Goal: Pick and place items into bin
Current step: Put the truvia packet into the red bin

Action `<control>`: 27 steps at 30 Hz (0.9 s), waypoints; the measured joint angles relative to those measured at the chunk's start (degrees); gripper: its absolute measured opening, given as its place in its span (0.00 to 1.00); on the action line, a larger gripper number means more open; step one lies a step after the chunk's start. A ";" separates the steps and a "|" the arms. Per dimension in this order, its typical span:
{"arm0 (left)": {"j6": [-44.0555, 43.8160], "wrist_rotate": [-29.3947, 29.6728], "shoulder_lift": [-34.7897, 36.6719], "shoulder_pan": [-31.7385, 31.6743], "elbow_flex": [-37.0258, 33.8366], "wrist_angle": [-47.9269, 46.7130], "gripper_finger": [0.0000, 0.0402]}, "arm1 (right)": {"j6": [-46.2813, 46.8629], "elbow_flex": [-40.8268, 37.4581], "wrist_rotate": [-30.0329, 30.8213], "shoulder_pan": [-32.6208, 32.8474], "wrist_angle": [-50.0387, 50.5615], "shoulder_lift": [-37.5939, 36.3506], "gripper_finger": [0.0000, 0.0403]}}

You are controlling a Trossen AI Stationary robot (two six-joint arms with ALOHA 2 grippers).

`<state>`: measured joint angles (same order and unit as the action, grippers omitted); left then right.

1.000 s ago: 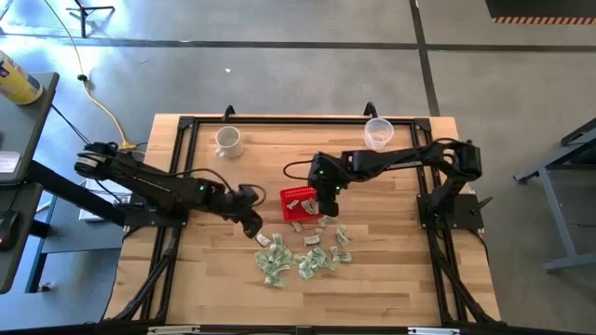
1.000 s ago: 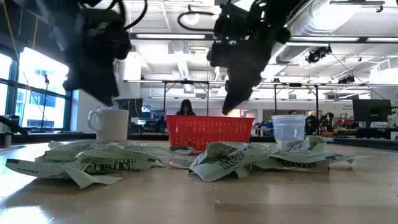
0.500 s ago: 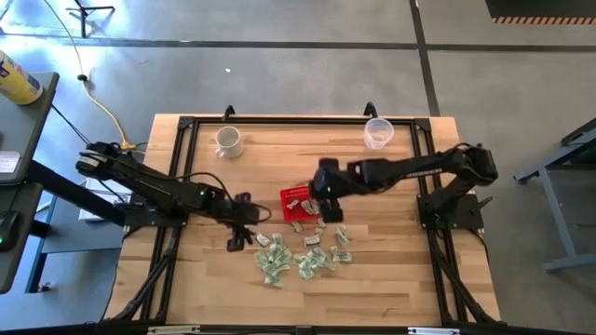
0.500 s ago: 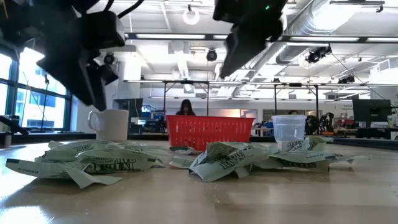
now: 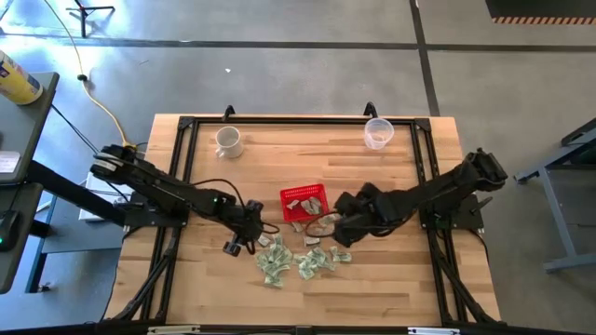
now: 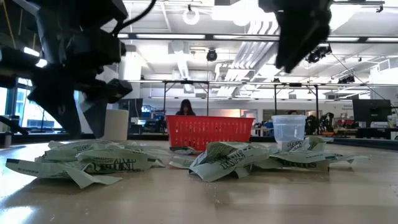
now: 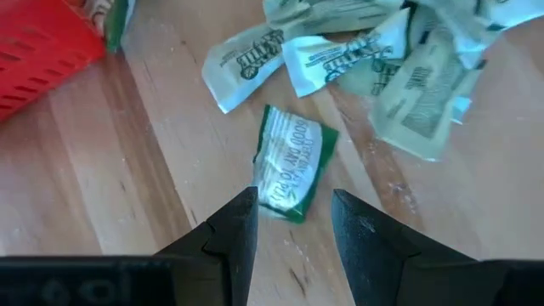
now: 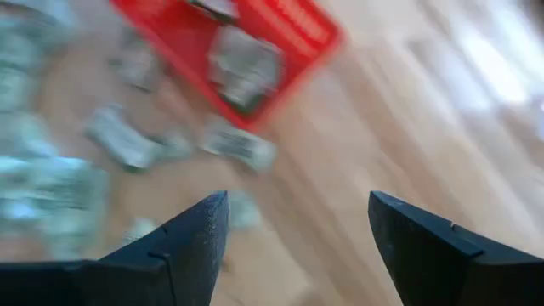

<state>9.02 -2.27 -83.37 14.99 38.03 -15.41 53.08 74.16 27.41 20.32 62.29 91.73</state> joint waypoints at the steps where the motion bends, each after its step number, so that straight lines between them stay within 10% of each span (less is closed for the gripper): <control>1: -0.19 0.22 -0.74 -0.21 0.00 0.08 0.46 | 1.30 -0.05 0.69 0.47 1.99 -0.22 0.68; 13: -1.79 -2.31 -8.51 -2.69 2.99 4.13 0.44 | 6.84 -0.08 4.36 3.06 12.42 -0.40 0.68; 27: -1.75 6.62 -9.86 -2.66 7.69 -0.55 0.06 | 16.61 -9.92 1.33 7.83 9.34 -0.36 0.66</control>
<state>7.27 4.35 -93.23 12.34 45.72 -15.96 69.69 64.24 28.74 28.15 71.62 91.37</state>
